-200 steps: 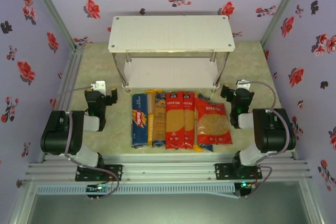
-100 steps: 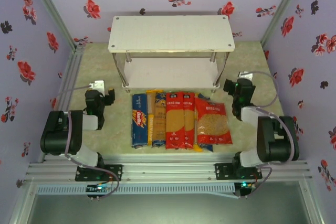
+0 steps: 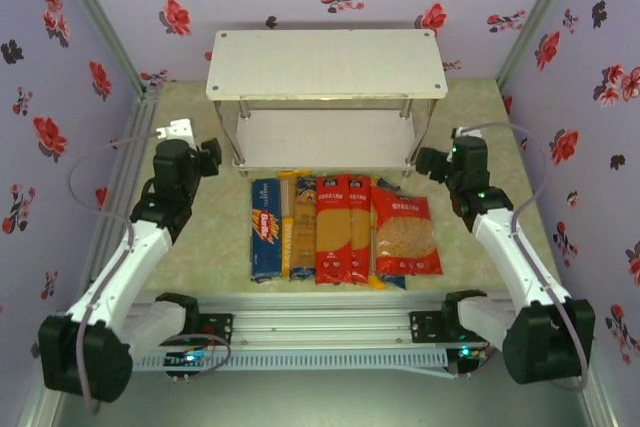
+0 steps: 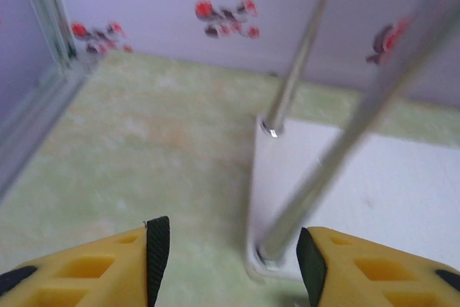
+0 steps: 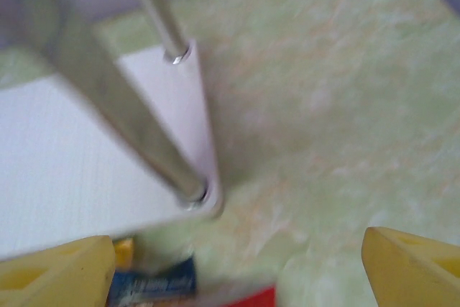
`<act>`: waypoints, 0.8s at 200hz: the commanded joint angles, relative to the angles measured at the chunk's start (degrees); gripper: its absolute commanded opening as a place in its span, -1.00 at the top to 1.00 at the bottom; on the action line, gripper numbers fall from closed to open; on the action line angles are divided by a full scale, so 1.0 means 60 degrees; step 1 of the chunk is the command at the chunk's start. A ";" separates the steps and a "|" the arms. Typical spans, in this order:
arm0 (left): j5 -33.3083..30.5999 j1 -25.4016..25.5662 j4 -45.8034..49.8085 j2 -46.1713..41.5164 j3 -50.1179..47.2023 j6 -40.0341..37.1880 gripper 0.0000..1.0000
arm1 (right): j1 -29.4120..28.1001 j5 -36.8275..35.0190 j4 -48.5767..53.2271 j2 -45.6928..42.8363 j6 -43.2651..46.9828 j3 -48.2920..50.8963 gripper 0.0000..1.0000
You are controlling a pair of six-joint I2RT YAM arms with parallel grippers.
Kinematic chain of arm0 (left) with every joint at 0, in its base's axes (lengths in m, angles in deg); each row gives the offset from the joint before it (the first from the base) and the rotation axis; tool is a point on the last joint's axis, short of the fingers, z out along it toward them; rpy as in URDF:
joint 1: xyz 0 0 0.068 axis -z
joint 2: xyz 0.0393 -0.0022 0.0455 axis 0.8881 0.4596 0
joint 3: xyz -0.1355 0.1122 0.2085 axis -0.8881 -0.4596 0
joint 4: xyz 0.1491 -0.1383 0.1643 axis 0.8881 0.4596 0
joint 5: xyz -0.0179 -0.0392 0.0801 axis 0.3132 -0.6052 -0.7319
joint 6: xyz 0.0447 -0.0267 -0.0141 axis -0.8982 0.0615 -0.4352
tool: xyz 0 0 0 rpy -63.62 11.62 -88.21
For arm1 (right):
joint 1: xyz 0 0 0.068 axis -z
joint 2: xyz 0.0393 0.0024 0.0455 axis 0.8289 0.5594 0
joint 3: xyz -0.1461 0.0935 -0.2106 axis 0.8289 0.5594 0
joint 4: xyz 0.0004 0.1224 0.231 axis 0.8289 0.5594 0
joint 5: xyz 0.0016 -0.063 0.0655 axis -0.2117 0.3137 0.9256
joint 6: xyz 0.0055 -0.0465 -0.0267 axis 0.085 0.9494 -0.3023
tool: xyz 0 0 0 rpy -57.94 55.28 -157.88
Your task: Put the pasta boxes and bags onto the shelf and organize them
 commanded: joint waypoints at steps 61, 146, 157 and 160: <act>0.0137 0.3434 0.5065 -0.0751 -0.0612 0.4058 -0.48 | -0.2354 0.0456 0.1829 -0.1674 -0.2010 0.0911 -0.70; 0.0643 0.4544 0.4322 0.0952 -0.1112 0.5267 -0.99 | -0.3456 0.0531 0.1435 -0.0732 -0.1999 0.0498 -0.76; 0.0663 0.4621 0.4370 0.1295 -0.0992 0.5227 -0.99 | -0.3486 0.0494 0.1403 -0.0669 -0.2015 0.0438 -0.76; 0.0662 0.4646 0.4379 0.1391 -0.0959 0.5224 -0.99 | -0.3476 0.0488 0.1386 -0.0649 -0.2016 0.0414 -0.76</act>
